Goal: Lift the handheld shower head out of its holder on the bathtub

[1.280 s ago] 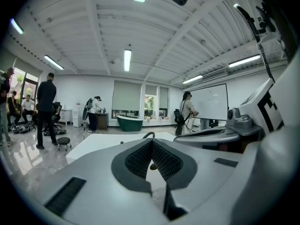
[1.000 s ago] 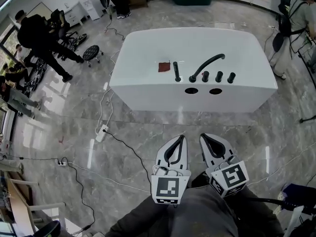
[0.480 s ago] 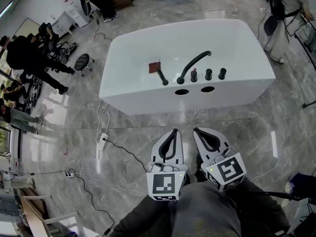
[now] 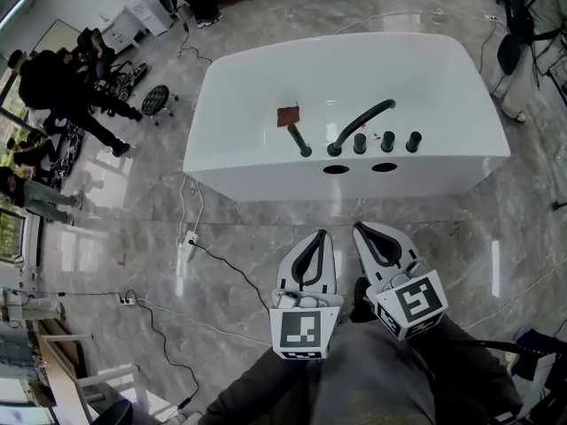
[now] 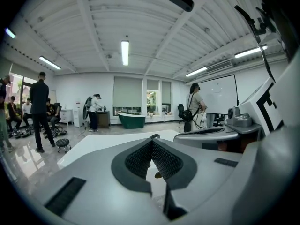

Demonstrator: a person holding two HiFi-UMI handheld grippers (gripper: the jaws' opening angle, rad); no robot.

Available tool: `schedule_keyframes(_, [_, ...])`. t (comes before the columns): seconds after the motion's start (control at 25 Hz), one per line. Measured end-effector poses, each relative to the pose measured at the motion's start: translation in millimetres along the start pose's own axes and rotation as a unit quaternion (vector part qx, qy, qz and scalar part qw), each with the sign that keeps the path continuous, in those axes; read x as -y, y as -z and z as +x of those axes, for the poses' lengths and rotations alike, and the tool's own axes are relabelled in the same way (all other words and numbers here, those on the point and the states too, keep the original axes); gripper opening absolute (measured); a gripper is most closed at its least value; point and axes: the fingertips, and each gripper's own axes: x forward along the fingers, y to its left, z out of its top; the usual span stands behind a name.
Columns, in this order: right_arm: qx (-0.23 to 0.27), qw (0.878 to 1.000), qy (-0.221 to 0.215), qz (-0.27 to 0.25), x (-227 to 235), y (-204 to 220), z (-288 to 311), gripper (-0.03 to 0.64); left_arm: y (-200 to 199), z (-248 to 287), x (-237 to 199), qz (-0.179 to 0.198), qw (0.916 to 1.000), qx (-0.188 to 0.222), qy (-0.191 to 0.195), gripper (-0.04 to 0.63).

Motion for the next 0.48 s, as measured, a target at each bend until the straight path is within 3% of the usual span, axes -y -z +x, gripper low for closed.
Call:
schedule_keyframes(0.24, [-0.040, 0.998, -0.043, -0.008, -9, 14, 55, 0.003, 22, 20, -51, -0.040, 0.9984, -0.013, -0.038, 0.003])
schedule_keyframes(0.48, [-0.061, 0.997, -0.037, -0.018, 1, 37, 133, 0.003, 53, 70, -121, -0.063, 0.9971, -0.015, -0.041, 0.003])
